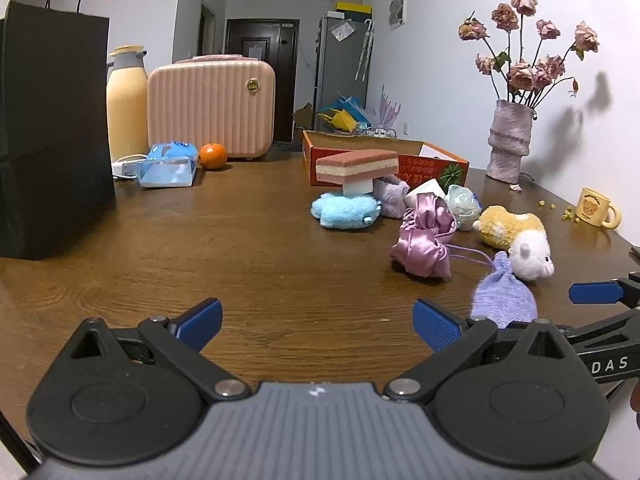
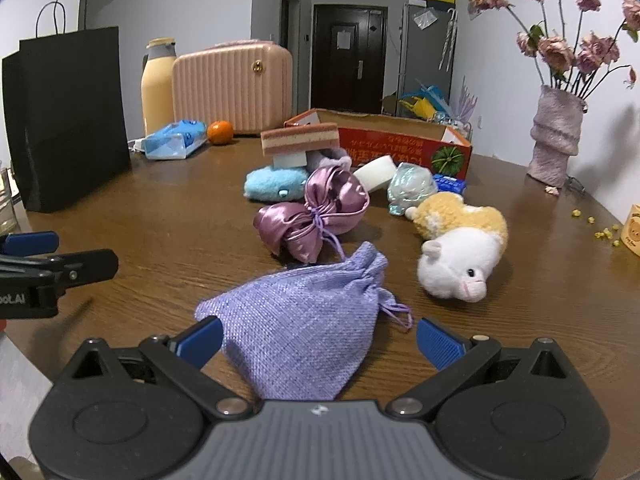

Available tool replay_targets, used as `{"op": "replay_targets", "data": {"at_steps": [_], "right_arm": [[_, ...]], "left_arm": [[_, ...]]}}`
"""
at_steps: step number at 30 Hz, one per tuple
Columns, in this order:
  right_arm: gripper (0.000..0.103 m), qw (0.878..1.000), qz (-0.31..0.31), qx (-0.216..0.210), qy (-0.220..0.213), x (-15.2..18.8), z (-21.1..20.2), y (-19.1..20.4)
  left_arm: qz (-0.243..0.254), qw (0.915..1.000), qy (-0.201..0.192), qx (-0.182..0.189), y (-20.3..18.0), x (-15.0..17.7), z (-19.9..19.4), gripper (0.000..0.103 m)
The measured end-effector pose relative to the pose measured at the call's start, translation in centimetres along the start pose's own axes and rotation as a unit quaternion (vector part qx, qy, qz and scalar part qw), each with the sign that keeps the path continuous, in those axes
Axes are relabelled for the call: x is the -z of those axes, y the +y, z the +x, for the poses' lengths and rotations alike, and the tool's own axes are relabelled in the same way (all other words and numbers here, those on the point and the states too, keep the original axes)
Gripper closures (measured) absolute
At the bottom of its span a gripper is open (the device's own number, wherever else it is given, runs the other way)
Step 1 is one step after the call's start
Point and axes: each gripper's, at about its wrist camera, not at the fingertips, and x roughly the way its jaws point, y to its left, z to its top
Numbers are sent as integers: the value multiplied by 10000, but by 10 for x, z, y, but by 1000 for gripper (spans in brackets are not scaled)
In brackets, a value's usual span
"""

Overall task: Organize soft objects
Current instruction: 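Move the right tool to the lavender pouch while the left tool approaches the pink satin bow, then close the right tool on the lavender pouch while the left tool grasps the pink satin bow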

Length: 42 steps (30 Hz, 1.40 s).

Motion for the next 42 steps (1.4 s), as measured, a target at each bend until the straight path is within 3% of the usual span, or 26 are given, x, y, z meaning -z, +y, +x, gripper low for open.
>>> {"op": "replay_targets", "data": {"at_steps": [20, 29, 34, 42], "right_arm": [[3, 9989, -113, -231, 395, -15, 58, 10], [19, 9987, -137, -355, 353, -19, 66, 9], [42, 9984, -84, -472, 296, -20, 67, 5], [62, 9978, 18, -636, 163, -20, 65, -3]], "left_arm": [[-116, 9997, 229, 28, 18, -1, 34, 0], [-123, 9996, 251, 33, 21, -3, 41, 0], [-123, 9996, 270, 41, 20, -4, 47, 0], [-71, 9996, 261, 45, 15, -7, 50, 0]]}}
